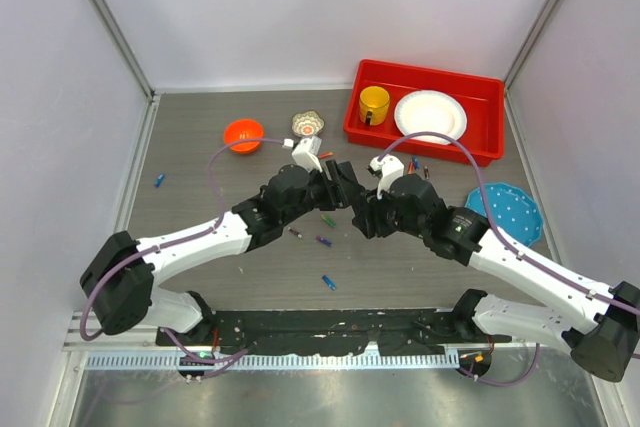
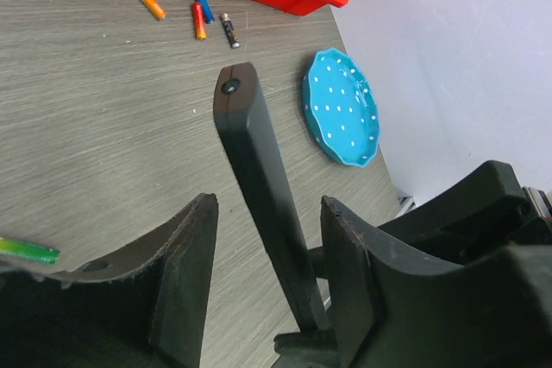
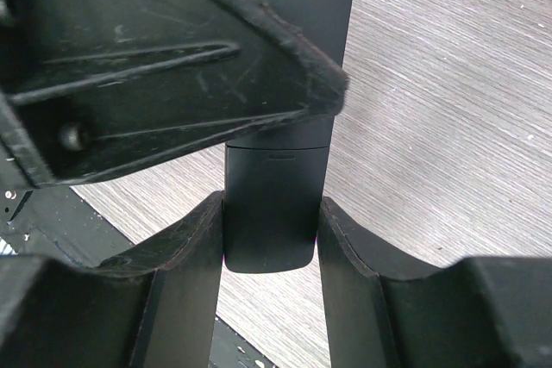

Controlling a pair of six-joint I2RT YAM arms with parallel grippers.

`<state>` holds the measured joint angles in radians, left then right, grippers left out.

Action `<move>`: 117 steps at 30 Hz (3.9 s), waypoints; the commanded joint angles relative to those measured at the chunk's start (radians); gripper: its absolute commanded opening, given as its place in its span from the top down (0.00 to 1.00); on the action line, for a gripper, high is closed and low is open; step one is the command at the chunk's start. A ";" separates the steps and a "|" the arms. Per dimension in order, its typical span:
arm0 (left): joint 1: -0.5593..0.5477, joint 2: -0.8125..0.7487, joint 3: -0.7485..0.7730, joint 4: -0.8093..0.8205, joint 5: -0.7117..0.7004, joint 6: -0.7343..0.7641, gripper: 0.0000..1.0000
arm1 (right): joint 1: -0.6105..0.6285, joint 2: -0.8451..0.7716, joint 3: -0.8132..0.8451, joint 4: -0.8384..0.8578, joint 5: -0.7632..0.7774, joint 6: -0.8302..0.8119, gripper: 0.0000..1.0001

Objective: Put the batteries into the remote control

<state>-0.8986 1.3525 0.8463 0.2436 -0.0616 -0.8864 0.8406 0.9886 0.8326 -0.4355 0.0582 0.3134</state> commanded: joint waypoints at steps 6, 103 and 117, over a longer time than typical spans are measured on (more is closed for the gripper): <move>-0.013 0.040 0.050 0.065 -0.041 0.023 0.56 | 0.009 -0.004 0.026 0.043 0.008 0.001 0.79; 0.098 -0.291 -0.490 0.850 -0.017 0.014 1.00 | -0.173 0.173 -0.236 0.962 -0.552 0.776 0.27; 0.096 -0.288 -0.493 0.865 -0.017 0.009 1.00 | -0.172 0.188 -0.245 0.963 -0.555 0.776 0.44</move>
<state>-0.8036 1.0756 0.3271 1.0344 -0.0814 -0.8856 0.6647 1.1660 0.5552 0.5018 -0.4850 1.0988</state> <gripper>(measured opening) 0.218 0.576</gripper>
